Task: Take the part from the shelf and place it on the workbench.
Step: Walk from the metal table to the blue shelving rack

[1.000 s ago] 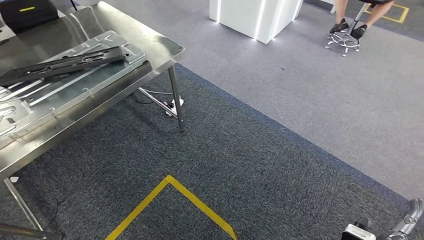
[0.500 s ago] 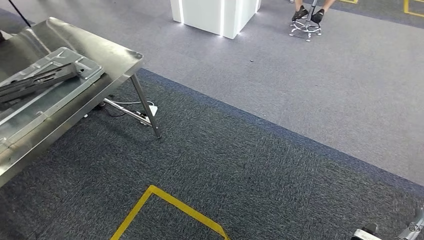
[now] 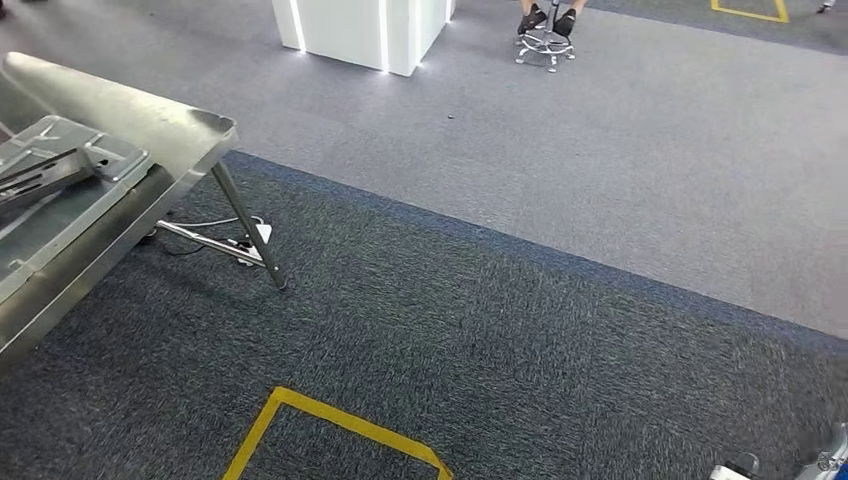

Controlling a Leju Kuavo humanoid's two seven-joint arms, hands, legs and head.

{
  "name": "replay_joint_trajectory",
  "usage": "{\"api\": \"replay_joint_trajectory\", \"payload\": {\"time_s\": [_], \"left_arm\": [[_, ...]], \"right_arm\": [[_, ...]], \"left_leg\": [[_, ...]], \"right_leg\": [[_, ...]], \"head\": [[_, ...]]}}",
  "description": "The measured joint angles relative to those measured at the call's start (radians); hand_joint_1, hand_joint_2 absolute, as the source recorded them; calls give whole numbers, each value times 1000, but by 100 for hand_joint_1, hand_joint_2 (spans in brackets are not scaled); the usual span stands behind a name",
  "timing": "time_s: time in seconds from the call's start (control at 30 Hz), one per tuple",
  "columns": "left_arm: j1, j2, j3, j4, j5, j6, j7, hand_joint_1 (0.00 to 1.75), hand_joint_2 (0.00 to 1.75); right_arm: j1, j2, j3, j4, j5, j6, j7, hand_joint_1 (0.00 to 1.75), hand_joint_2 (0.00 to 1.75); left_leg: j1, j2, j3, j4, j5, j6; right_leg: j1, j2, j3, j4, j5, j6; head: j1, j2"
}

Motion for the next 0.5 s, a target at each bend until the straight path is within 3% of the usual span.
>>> {"api": "replay_joint_trajectory", "payload": {"time_s": [0.03, 0.07, 0.13, 0.2, 0.23, 0.3, 0.33, 0.4, 0.43, 0.5], "left_arm": [[1, 0, 2, 0, 0, -1, 0, 0, 0], [1, 0, 3, 0, 0, -2, 0, 0, 0], [-1, 0, 3, 0, 0, -3, 0, 0, 0], [-2, 0, 4, 0, 0, -3, 0, 0, 0], [-3, 0, 4, 0, 0, -3, 0, 0, 0], [-5, 0, 4, 0, 1, -5, -1, 0, 0], [-6, 0, 4, 0, 2, -5, -1, 0, 0], [-6, -1, 4, 0, 3, -6, -1, 0, 0], [-5, 0, 5, 0, 3, -6, -1, 0, 0], [0, -1, 5, 0, 4, -6, -1, 0, 0]], "right_arm": [[1, 1, 0, 0, -1, 0, 0, 0, 0], [2, 1, 0, 0, -2, 0, 0, 0, 0], [2, 1, 0, 0, -3, 0, -1, 0, 0], [1, 1, 0, 0, -4, 2, -2, 0, 0], [1, 2, 0, 0, -5, 3, -3, 0, 0], [1, 3, -1, 0, -7, 4, -5, 0, 0], [3, 4, -2, -1, -8, 3, -5, 0, 0], [4, 6, -3, -2, -11, -2, -5, 0, 0], [4, 7, -3, -2, -13, -3, -4, 0, 0], [4, 10, -3, -2, -17, -3, -4, 0, 0]], "left_leg": [[-1, 15, 1, 0, -2, 0], [-1, 29, 3, 1, -4, -2], [-1, 52, 10, 1, -10, -8], [-4, 70, 19, 0, -17, -18], [-4, 77, 23, 0, -20, -24], [-4, 94, 30, -3, -23, -36], [-2, 90, 32, 1, -29, -41], [2, 50, 15, 52, -66, -48], [4, 20, -10, 108, -97, -50], [4, -8, -73, 237, -153, -52]], "right_leg": [[-3, -5, -15, 29, -3, 3], [-4, -8, -5, 10, 16, 4], [-4, -33, 66, -123, 81, 1], [3, -70, 123, -230, 116, -13], [8, -79, 131, -248, 117, -21], [13, -65, 131, -251, 118, -34], [12, -55, 133, -256, 121, -40], [6, -33, 139, -266, 127, -53], [6, -23, 139, -268, 128, -58], [8, 1, 138, -267, 128, -64]], "head": [[0, 0], [0, 0], [0, 0], [0, 0], [1, 0], [1, 0], [1, 0], [0, 0], [0, 0], [-1, 0]]}}
